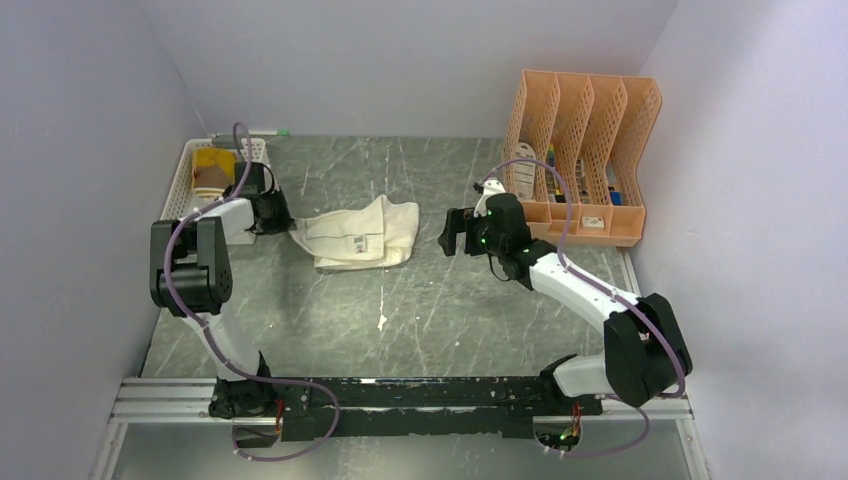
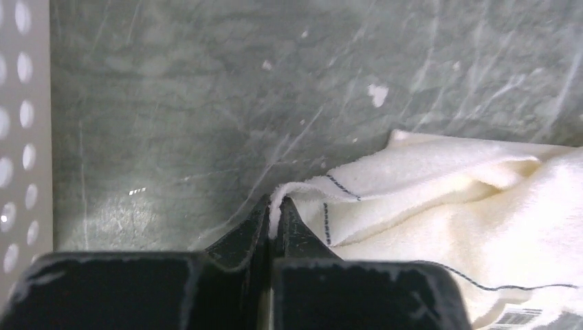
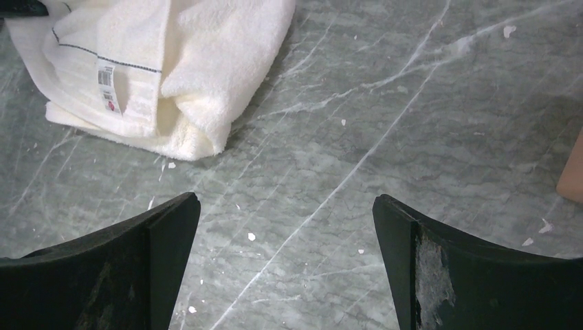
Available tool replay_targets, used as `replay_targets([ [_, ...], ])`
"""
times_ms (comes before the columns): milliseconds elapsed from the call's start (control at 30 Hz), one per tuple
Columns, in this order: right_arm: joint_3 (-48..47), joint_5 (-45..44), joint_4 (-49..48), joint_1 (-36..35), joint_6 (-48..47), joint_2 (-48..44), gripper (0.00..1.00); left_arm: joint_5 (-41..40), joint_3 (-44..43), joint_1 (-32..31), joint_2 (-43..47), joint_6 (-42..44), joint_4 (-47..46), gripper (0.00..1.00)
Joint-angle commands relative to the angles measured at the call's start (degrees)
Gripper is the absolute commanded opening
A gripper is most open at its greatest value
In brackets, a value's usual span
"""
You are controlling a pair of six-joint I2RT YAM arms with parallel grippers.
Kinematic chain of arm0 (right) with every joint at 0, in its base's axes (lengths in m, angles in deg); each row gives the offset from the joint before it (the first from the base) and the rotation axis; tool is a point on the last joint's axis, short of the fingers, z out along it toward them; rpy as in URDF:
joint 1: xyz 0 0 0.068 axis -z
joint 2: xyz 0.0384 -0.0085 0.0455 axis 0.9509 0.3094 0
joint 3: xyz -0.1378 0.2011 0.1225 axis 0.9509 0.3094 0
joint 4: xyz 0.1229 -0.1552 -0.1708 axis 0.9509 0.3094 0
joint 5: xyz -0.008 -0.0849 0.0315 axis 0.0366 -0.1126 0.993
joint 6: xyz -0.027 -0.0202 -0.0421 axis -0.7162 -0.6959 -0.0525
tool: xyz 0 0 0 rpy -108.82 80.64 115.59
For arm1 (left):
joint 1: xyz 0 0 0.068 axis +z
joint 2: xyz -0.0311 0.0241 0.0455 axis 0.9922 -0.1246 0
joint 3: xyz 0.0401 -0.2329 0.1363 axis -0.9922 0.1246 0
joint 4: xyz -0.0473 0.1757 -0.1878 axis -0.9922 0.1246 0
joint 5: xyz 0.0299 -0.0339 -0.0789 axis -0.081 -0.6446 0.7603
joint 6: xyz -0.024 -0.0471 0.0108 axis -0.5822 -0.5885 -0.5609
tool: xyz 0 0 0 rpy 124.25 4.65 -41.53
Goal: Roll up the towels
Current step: Flatten out the towel at the center of the board.
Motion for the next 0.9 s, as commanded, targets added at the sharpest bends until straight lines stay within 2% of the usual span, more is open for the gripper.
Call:
replay_targets([
  [0, -1.9, 0.2, -0.7, -0.2, -1.1, -0.8, 1.0, 5.2, -8.3, 0.5, 0.5, 3.5, -0.4, 0.07],
  [133, -0.8, -0.7, -0.4, -0.2, -0.7, -3.7, 1.0, 7.9, -27.6, -0.7, -1.0, 5.8, 9.1, 0.07],
  [233, 0.7, -2.4, -0.2, -0.2, 0.6, -8.0, 1.0, 10.0, -44.9, -4.4, -4.2, 6.9, 15.1, 0.07],
  [367, 2.2, -5.4, 1.9, -0.2, 2.5, -14.8, 1.0, 13.1, -67.4, -14.5, -10.9, 11.6, 23.7, 0.07],
  [433, 3.4, -7.0, 3.1, -0.2, 3.1, -18.8, 1.0, 17.2, -73.4, -22.0, -13.5, 13.7, 25.4, 0.07],
  [533, 5.1, -9.6, 4.9, -0.2, 3.4, -24.8, 1.0, 22.4, -73.9, -32.7, -13.2, 17.5, 23.3, 0.07],
  [667, 6.1, -12.7, 8.5, -0.2, 3.5, -30.2, 1.0, 22.0, -73.0, -45.6, -10.1, 22.5, 20.1, 0.07],
  [767, 7.1, -15.1, 9.6, -0.2, 4.5, -32.9, 1.0, 20.2, -74.7, -50.2, -7.8, 24.2, 19.0, 0.07],
  [867, 8.5, -16.3, 8.7, -0.2, 5.5, -34.6, 1.0, 15.8, -73.0, -51.3, -3.5, 24.8, 16.6, 0.07],
])
